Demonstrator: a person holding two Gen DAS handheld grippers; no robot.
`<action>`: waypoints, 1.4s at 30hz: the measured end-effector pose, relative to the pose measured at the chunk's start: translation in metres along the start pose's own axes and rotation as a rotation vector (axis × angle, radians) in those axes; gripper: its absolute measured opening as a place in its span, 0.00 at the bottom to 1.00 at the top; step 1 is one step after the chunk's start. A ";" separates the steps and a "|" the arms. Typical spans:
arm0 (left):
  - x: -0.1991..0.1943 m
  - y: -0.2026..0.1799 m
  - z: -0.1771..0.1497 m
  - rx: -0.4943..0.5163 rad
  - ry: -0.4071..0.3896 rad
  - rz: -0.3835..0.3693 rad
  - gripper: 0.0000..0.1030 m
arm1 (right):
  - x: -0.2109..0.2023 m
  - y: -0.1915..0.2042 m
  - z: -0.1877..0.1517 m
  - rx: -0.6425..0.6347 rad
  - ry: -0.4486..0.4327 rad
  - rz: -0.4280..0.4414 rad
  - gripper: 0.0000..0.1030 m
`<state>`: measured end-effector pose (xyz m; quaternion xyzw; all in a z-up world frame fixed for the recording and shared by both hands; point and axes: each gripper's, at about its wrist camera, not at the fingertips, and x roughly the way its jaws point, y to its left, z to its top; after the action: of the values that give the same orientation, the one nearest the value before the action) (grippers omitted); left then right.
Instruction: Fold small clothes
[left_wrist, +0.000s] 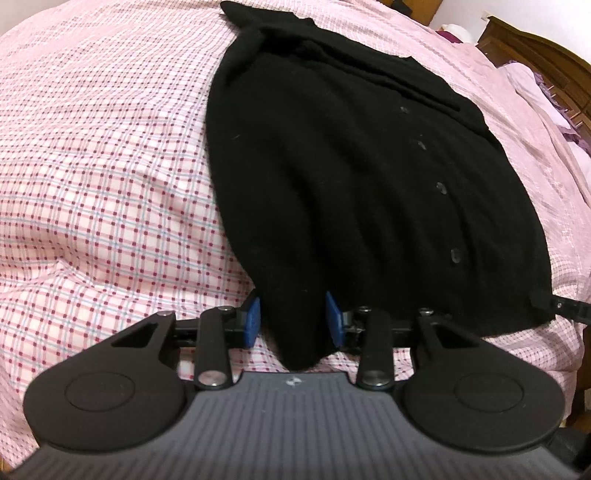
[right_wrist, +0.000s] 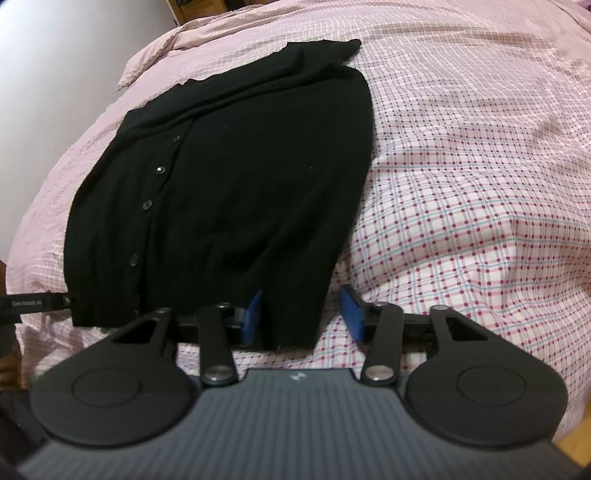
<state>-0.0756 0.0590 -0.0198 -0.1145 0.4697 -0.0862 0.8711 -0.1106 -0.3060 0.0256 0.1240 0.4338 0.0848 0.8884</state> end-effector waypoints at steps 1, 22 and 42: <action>0.002 0.003 0.002 -0.003 0.003 -0.004 0.41 | 0.000 0.000 0.000 0.003 0.000 0.001 0.41; 0.003 0.005 0.001 -0.003 0.051 -0.066 0.33 | 0.007 0.000 -0.003 -0.005 0.010 0.043 0.41; -0.065 0.014 0.016 -0.039 -0.165 -0.214 0.10 | -0.039 -0.009 0.015 0.102 -0.182 0.212 0.09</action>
<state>-0.0967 0.0910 0.0369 -0.1876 0.3830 -0.1597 0.8903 -0.1217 -0.3265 0.0612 0.2212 0.3397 0.1443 0.9027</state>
